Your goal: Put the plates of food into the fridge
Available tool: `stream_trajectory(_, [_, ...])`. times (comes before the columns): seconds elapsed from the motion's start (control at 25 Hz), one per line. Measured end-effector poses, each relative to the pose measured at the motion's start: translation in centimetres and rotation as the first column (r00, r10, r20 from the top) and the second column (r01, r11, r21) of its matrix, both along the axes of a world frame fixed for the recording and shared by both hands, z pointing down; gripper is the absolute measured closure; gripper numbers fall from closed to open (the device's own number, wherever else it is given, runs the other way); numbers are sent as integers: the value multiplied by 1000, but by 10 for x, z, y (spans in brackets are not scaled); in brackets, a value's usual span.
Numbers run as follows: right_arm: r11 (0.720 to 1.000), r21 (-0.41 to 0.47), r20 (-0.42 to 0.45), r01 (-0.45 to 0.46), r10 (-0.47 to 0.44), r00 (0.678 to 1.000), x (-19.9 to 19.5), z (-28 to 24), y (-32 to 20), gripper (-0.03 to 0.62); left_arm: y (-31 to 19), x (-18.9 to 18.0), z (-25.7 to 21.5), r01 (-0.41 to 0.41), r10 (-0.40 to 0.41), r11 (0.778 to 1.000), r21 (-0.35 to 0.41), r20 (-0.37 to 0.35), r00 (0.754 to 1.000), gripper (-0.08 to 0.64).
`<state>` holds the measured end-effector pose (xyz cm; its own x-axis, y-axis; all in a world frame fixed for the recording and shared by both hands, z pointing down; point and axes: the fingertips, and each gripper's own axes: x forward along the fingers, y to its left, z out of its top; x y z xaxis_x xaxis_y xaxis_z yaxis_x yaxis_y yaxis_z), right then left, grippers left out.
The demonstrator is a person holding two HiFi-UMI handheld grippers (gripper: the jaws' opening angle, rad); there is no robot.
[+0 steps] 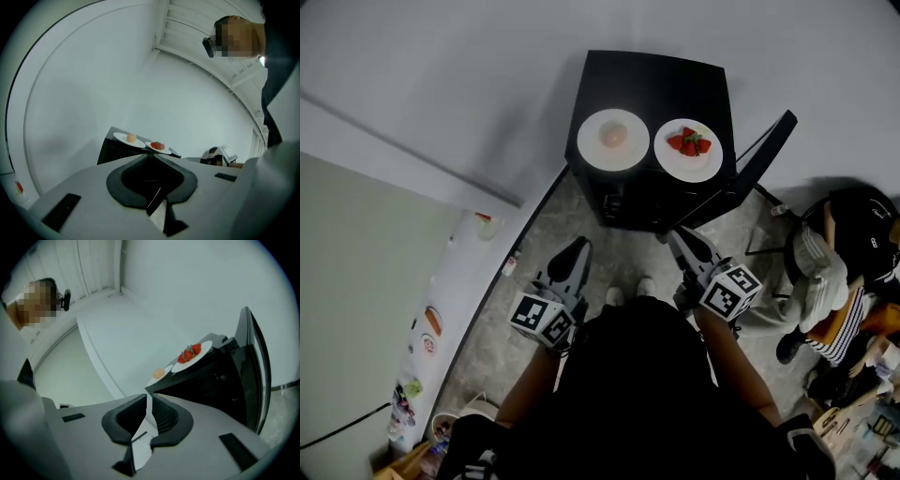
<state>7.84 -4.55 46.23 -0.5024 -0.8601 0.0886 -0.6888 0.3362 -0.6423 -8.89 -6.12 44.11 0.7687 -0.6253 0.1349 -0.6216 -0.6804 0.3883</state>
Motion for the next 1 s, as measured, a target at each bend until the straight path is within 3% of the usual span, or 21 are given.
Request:
stream_trajectory(0.16, [999, -41, 169, -26, 33, 985, 19, 3, -17, 529, -7, 12, 1, 5, -5, 1000, -10, 2, 1000, 520])
stream_trajectory(0.24, [998, -53, 217, -40, 50, 975, 27, 4, -25, 494, -11, 17, 1, 13, -13, 1000, -5, 6, 1000, 520])
stream_trajectory(0.44, [990, -91, 346, -107, 132, 929, 50, 11, -44, 482, -19, 25, 0, 32, -32, 999, 0, 18, 999, 520])
stream_trajectory(0.6, [985, -112, 399, -130, 165, 902, 63, 8, -63, 469, -26, 35, -2, 30, -30, 1000, 2, 26, 999, 520])
stream_trajectory(1.0, [964, -201, 542, -174, 257, 800, 78, 23, -93, 456, -37, 34, 2, 35, -35, 999, 1, 33, 999, 520])
